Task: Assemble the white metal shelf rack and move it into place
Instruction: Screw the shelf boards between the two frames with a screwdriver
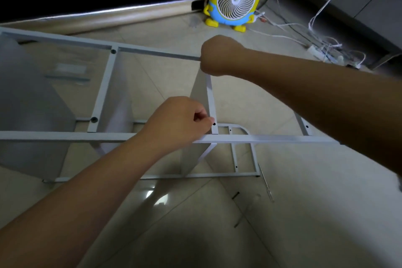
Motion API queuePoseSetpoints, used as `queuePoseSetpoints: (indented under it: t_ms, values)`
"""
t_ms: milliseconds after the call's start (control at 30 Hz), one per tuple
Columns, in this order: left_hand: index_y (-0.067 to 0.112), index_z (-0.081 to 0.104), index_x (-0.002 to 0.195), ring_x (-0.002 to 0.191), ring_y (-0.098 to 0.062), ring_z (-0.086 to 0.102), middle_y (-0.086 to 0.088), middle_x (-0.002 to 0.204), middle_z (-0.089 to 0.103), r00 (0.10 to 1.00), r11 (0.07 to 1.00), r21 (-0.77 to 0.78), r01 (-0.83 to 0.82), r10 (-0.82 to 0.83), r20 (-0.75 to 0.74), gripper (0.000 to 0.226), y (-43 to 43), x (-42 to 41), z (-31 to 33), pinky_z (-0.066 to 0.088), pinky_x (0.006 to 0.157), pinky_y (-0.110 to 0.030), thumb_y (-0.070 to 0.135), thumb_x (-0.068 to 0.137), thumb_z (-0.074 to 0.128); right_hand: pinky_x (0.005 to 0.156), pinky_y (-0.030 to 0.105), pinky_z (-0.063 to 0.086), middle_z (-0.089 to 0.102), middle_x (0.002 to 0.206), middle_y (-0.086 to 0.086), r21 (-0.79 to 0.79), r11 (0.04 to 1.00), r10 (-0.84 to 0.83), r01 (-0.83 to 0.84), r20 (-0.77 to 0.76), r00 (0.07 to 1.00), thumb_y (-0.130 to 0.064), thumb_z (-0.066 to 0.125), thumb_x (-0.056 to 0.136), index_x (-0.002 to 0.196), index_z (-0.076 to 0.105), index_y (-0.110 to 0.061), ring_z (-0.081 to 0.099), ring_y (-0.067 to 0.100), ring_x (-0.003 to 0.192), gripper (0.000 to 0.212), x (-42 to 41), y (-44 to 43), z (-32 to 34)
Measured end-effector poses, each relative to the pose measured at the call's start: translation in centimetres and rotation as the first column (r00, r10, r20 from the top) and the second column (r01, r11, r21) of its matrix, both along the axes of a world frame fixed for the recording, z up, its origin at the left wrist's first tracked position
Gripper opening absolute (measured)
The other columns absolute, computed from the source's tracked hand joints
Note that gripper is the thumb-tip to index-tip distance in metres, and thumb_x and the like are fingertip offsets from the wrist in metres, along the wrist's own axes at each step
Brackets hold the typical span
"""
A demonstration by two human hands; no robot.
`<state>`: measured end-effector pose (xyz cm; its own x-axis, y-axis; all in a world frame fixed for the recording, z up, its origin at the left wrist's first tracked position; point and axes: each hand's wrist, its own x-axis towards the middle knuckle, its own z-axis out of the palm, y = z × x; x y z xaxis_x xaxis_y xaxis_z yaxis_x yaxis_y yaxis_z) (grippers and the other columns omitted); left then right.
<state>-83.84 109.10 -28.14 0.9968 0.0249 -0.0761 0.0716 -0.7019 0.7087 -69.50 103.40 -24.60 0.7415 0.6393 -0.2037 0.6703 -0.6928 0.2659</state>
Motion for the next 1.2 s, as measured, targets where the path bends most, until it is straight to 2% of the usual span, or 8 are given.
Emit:
queuePoseSetpoints:
  t_ms: [200,400,600,767,900,933,1067,1200]
  values:
    - [0.005,0.068,0.077,0.065,-0.017,0.054,-0.008,0.07,0.063,0.999,0.999,-0.006,-0.037,0.037,0.017,0.027,0.2,-0.1,-0.6,0.043,0.065,-0.028,0.027,0.088,0.056,0.092,0.034,0.041,0.054,0.125,0.019,0.187,0.976,-0.096,0.115,-0.109,0.989,-0.012,0.036,0.096,0.114,0.055,0.003,0.05,0.033,0.115,0.03,0.2,0.3,-0.3]
    - [0.015,0.066,0.096,0.07,-0.008,0.05,0.004,0.081,0.057,0.979,0.977,0.137,-0.163,0.143,0.148,0.025,0.1,0.2,-0.6,0.032,0.057,-0.015,0.034,0.091,0.051,0.082,0.034,0.035,0.058,0.11,0.025,0.367,0.92,-0.095,0.137,-0.13,0.987,-0.034,0.033,0.099,0.062,0.035,-0.012,0.051,0.034,0.107,0.043,0.8,-5.4,0.8]
    - [0.002,0.068,0.091,0.076,-0.033,0.06,-0.015,0.084,0.062,0.882,0.922,0.365,-0.131,-0.059,0.467,0.041,-2.3,1.6,0.2,0.042,0.064,-0.029,0.035,0.086,0.044,0.068,0.03,0.029,0.063,0.091,0.023,0.583,0.781,-0.168,0.225,-0.152,0.974,-0.018,0.05,0.092,0.088,0.06,0.004,0.056,0.035,0.088,0.024,-0.9,-15.6,-0.7]
    - [0.002,0.065,0.087,0.057,-0.029,0.058,-0.013,0.069,0.06,0.826,0.829,0.543,0.134,-0.396,0.4,0.045,-8.1,1.9,-0.6,0.042,0.047,-0.027,0.037,0.082,0.038,0.069,0.016,0.033,0.056,0.091,0.01,0.852,0.42,-0.402,0.312,-0.134,0.906,-0.007,0.046,0.091,0.096,0.059,0.004,0.051,0.021,0.082,0.017,-5.1,-24.5,-4.1]
    - [0.006,0.064,0.078,0.046,-0.024,0.053,-0.007,0.059,0.056,0.852,0.707,0.704,0.065,-0.406,0.33,0.038,-11.4,1.5,-2.6,0.029,0.045,-0.022,0.033,0.082,0.037,0.074,0.018,0.03,0.048,0.095,0.006,0.86,0.155,-0.567,0.486,-0.326,0.757,-0.012,0.038,0.095,0.104,0.054,0.003,0.045,0.016,0.089,0.024,-9.1,-29.7,-10.9]
    - [0.007,0.066,0.079,0.047,-0.024,0.053,-0.006,0.06,0.057,0.853,0.66,0.751,0.019,-0.403,0.333,0.036,-11.7,1.3,-3.2,0.032,0.045,-0.023,0.031,0.083,0.039,0.069,0.017,0.028,0.049,0.093,0.009,0.787,0.19,-0.574,0.587,-0.397,0.716,-0.01,0.039,0.095,0.101,0.054,0.004,0.046,0.019,0.087,0.022,-9.7,-30.5,-13.3]
    - [0.009,0.068,0.083,0.051,-0.023,0.052,-0.005,0.062,0.056,0.811,0.562,0.817,-0.126,-0.416,0.412,0.017,-12.2,1.0,-4.1,0.033,0.047,-0.025,0.016,0.08,0.053,0.077,0.031,0.036,0.058,0.109,0.02,0.253,0.681,-0.494,0.687,-0.535,0.686,-0.016,0.044,0.093,0.11,0.058,-0.002,0.054,0.033,0.103,0.027,-11.8,-31.7,-22.2]
    - [0.007,0.069,0.088,0.051,-0.023,0.051,-0.005,0.062,0.055,0.811,0.552,0.82,-0.149,-0.406,0.421,0.019,-12.0,1.1,-4.2,0.031,0.048,-0.026,0.011,0.07,0.064,0.093,0.035,0.038,0.038,0.126,0.017,-0.052,0.826,-0.497,0.561,-0.536,0.682,-0.03,0.037,0.091,0.122,0.046,-0.007,0.042,0.033,0.115,0.04,-12.9,-30.4,-26.3]
